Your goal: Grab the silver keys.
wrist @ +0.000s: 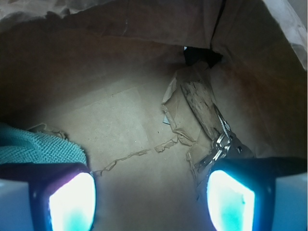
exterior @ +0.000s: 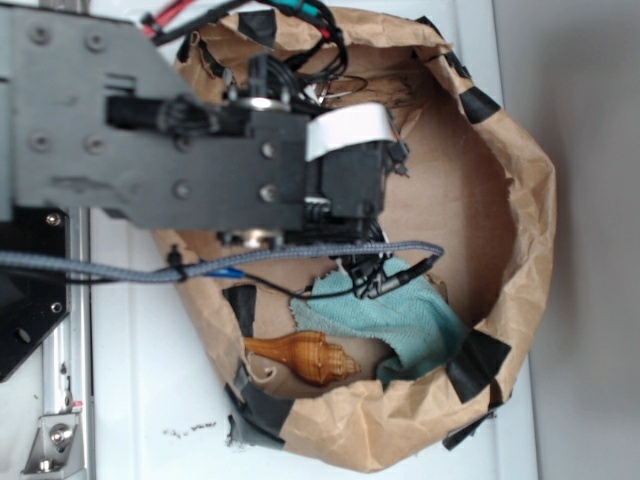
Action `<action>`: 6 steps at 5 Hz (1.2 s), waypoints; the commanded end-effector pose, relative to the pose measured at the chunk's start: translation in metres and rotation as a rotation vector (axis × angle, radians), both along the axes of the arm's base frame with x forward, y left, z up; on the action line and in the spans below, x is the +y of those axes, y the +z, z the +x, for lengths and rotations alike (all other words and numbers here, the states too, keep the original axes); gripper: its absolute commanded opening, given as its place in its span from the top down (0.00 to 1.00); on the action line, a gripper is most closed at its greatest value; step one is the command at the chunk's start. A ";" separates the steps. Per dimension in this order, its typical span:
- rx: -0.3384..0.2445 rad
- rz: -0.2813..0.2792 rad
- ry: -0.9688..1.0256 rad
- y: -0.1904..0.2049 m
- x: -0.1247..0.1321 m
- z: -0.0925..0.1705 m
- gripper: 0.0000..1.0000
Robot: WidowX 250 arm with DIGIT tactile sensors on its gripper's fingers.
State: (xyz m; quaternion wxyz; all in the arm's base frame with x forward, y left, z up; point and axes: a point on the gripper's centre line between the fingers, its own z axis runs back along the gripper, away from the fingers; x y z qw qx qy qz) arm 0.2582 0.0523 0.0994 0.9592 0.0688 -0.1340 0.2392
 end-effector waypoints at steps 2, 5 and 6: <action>-0.030 0.033 0.016 -0.011 0.049 0.002 0.00; -0.088 0.129 -0.017 0.002 0.056 -0.001 0.00; -0.088 0.129 -0.017 0.002 0.056 -0.001 0.00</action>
